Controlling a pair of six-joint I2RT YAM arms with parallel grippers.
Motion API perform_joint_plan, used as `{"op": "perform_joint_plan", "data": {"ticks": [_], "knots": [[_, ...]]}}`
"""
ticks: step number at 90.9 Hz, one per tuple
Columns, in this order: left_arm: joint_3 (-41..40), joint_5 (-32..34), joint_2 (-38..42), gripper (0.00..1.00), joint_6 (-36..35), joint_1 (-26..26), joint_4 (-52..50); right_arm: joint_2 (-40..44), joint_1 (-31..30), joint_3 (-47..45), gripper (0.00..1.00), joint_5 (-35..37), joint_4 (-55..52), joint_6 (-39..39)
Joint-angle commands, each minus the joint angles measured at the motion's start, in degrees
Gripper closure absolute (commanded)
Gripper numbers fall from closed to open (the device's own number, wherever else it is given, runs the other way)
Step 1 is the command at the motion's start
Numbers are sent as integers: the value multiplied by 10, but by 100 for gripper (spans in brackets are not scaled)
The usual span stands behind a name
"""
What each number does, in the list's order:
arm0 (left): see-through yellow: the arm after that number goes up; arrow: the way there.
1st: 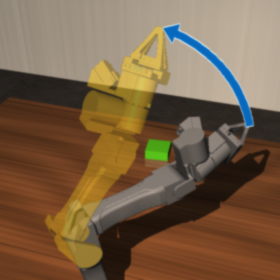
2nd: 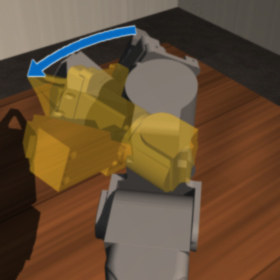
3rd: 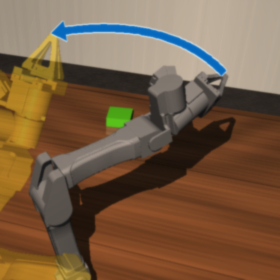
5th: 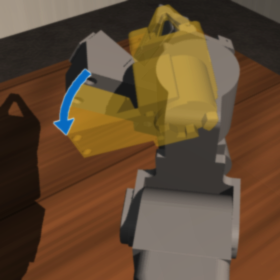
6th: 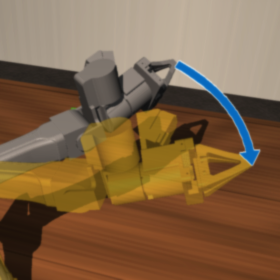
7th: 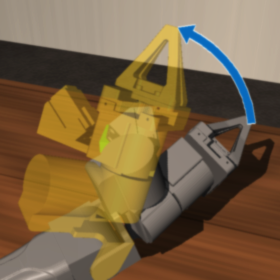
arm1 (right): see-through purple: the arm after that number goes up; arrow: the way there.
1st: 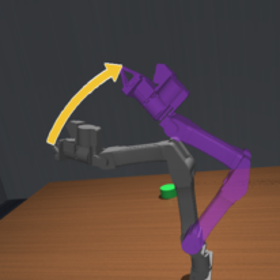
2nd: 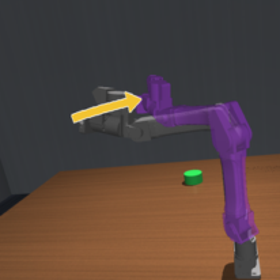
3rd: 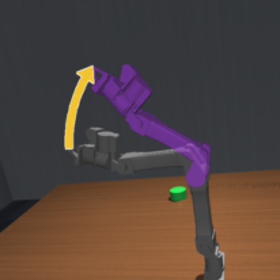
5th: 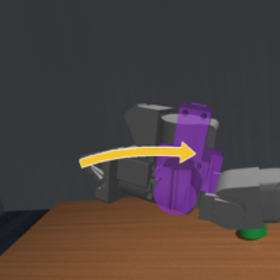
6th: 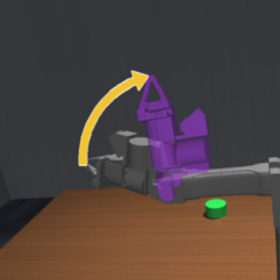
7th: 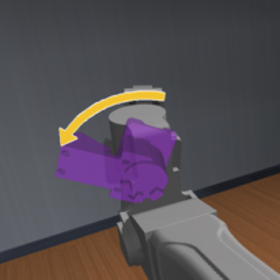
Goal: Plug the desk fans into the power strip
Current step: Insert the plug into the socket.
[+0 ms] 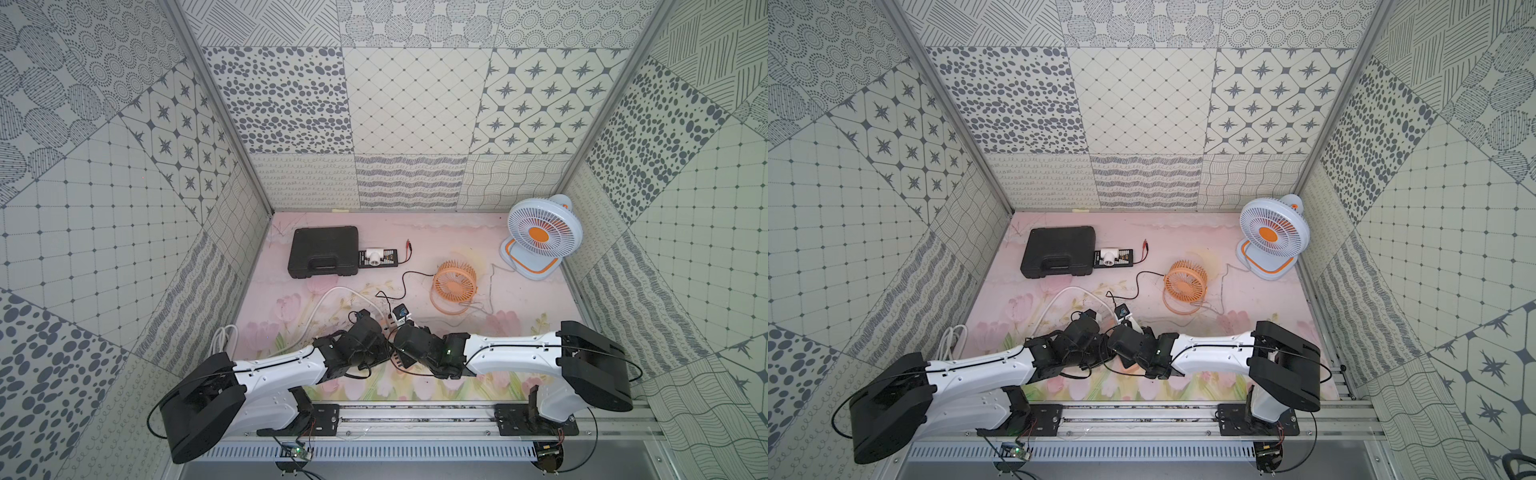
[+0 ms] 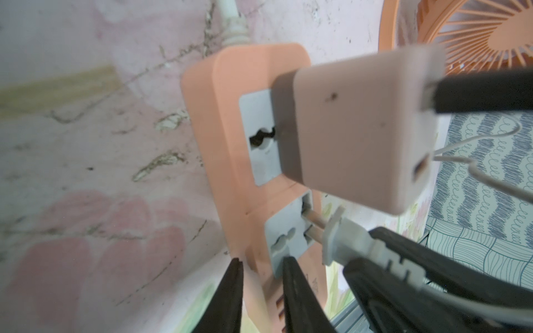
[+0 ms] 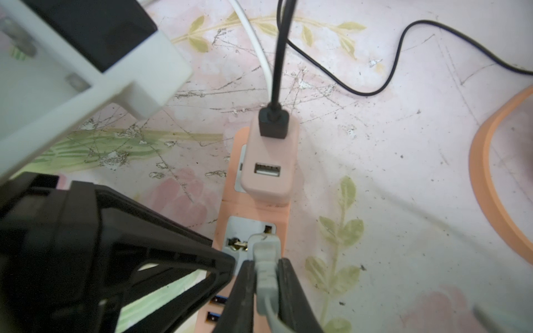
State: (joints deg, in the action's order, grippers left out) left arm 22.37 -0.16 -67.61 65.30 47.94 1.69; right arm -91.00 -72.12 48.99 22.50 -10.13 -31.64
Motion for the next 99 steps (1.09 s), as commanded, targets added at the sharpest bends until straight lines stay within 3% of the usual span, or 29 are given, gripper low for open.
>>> {"op": "perform_joint_plan", "data": {"ticks": [1,50,99], "knots": [[-3,19,-2,72,-16,-4,-43,-30,-11,2,100,-14,-15,-11],[-7,17,-4,72,-19,-6,-34,-52,-19,16,100,-30,-108,-78],[-14,16,2,73,-15,-7,-28,-95,-19,35,100,-118,-184,-116]]}}
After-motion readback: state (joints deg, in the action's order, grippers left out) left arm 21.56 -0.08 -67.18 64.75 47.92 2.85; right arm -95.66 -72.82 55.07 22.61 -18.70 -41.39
